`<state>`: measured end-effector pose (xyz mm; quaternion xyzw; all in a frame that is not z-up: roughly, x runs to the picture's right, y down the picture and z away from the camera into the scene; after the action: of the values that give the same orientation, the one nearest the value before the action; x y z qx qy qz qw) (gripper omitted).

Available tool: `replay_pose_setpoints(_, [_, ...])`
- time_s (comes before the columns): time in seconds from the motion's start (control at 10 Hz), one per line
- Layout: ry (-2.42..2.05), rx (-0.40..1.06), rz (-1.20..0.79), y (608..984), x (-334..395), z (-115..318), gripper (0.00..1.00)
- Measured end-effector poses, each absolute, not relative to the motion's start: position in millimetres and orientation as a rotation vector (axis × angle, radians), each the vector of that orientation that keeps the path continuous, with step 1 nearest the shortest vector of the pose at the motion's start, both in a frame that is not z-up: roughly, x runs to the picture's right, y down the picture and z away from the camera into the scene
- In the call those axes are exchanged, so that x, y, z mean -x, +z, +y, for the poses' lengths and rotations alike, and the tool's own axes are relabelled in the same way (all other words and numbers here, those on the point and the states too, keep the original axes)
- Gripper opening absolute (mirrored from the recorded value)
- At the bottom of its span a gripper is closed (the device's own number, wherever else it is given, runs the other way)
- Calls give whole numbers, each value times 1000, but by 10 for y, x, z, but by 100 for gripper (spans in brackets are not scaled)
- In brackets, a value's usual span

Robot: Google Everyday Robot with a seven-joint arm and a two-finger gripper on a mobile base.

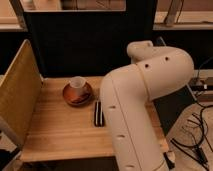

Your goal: Stand the bottle upright

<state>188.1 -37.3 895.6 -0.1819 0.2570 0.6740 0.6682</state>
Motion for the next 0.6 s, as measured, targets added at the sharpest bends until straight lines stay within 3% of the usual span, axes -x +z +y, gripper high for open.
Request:
replay_pose_setpoints(0.2, [1450, 378, 543, 9088, -1522, -560, 80])
replay_pose_setpoints(0.6, [1521, 399, 568, 9478, -1045, -454, 80])
